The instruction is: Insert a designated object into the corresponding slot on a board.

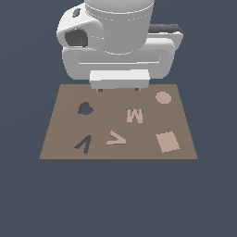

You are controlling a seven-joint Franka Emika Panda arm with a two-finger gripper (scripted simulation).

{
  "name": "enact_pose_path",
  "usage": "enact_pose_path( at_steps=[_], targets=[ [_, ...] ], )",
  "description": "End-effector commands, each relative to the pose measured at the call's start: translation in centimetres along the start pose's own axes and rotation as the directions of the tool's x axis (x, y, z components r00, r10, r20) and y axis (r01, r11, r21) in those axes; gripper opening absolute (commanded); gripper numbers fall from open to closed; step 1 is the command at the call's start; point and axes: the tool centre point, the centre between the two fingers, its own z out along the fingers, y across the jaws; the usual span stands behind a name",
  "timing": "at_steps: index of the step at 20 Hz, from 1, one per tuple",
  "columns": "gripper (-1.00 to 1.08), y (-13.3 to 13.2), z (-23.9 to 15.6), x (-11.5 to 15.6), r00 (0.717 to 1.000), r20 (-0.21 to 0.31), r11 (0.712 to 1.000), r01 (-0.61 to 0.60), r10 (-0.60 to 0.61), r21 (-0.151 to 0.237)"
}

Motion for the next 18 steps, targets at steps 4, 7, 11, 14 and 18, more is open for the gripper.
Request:
enact_pose_path(
  at_steps=[4,7,11,14,18],
  targets=[
    [1.0,0.0,0.1,0.0,1.0,0.0,1.0,0.006,-0.006,0.0],
    [1.0,0.1,0.2,0.1,1.0,0.0,1.0,0.022,-0.022,0.0],
    [1.0,0.3,0.6,0.4,0.998,0.001,0.998,0.062,-0.062,0.001],
    [1.0,0.5,1.1,0.6,0.994,0.001,0.994,0.106,-0.106,0.002],
    [1.0,0.9,1.9,1.1,0.983,0.002,0.983,0.182,-0.182,0.004]
  ],
)
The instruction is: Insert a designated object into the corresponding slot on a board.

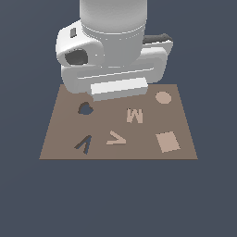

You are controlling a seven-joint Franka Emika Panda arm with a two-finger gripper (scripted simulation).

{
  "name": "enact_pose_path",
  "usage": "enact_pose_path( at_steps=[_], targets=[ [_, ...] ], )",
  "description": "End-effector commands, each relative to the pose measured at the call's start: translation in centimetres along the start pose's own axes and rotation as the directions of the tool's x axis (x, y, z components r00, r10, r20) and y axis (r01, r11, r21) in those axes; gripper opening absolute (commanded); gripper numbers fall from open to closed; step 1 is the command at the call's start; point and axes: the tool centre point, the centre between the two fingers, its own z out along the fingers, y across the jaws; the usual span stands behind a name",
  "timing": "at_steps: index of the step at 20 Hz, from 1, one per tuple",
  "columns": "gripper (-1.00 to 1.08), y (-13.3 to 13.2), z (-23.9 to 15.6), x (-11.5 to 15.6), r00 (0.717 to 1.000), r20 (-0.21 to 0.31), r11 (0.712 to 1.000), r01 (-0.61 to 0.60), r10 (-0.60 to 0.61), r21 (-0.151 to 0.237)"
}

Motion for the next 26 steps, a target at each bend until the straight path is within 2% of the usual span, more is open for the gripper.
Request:
enact_pose_path(
  at_steps=[1,7,12,16,26],
  targets=[
    [1.0,0.3,0.6,0.3,0.999,0.001,0.999,0.053,-0.053,0.001],
    [1.0,1.0,2.3,1.3,0.976,0.002,0.976,0.219,-0.219,0.005],
    [1.0,1.6,4.1,2.6,0.92,0.004,0.92,0.393,-0.393,0.01],
    [1.0,1.9,5.7,3.8,0.846,0.004,0.846,0.533,-0.533,0.013],
    [1.0,1.8,9.1,6.3,0.629,0.004,0.629,0.777,-0.778,0.02]
  ],
)
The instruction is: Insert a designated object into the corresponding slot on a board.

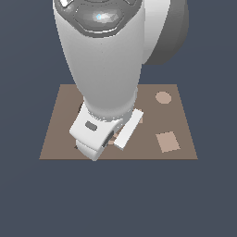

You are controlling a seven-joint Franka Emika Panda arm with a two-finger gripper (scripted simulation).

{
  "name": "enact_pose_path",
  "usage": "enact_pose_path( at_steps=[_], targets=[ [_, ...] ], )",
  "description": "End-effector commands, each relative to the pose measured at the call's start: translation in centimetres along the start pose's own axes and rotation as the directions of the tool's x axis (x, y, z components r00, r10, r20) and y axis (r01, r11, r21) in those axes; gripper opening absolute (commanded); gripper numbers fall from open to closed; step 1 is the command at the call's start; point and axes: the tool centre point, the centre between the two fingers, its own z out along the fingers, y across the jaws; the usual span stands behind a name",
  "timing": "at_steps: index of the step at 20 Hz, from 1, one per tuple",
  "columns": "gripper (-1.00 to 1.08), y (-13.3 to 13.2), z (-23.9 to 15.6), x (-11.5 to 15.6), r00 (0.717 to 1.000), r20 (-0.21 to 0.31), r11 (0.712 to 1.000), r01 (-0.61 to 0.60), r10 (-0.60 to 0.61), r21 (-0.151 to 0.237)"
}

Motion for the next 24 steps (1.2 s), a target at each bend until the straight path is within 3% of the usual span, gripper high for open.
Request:
enact_pose_path(
  at_steps=[1,12,24],
  targets=[
    [1.0,0.3,0.7,0.4,0.998,0.001,0.998,0.07,-0.07,0.001],
    [1.0,1.0,2.5,1.7,0.969,0.004,0.969,0.248,-0.248,0.004],
    [1.0,1.0,3.0,1.9,0.964,0.005,0.964,0.264,-0.264,0.004]
  ],
)
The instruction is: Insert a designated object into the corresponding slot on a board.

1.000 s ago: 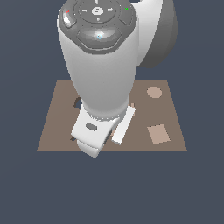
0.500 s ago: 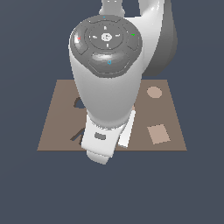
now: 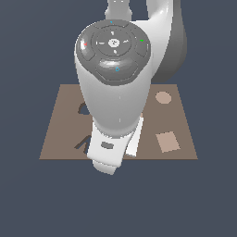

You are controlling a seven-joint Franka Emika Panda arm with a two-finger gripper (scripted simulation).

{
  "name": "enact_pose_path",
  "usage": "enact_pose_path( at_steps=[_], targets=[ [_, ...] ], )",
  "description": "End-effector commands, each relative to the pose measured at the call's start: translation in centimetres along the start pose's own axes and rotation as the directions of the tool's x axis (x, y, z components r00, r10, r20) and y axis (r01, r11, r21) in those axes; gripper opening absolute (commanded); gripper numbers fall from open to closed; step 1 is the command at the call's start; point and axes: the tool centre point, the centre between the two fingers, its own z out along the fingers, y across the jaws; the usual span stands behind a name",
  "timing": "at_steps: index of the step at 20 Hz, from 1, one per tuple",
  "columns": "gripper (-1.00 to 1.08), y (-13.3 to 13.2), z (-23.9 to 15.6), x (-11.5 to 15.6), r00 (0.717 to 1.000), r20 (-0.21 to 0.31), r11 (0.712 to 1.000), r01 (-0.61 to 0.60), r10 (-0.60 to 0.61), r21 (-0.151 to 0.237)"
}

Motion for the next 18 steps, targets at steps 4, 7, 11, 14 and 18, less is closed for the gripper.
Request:
enact_pose_path(
  at_steps=[4,7,11,14,18],
  targets=[
    [1.0,0.0,1.5,0.0,1.0,0.0,1.0,0.0,0.0,0.001],
    [1.0,-0.1,1.9,0.0,1.0,0.0,1.0,0.0,0.0,0.001],
    [-1.0,-0.1,1.9,0.0,1.0,0.0,1.0,0.0,0.0,0.001],
    [-1.0,-0.1,1.9,0.0,1.0,0.0,1.0,0.0,0.0,0.001],
    [-1.0,-0.1,1.9,0.0,1.0,0.0,1.0,0.0,0.0,0.001]
  ],
)
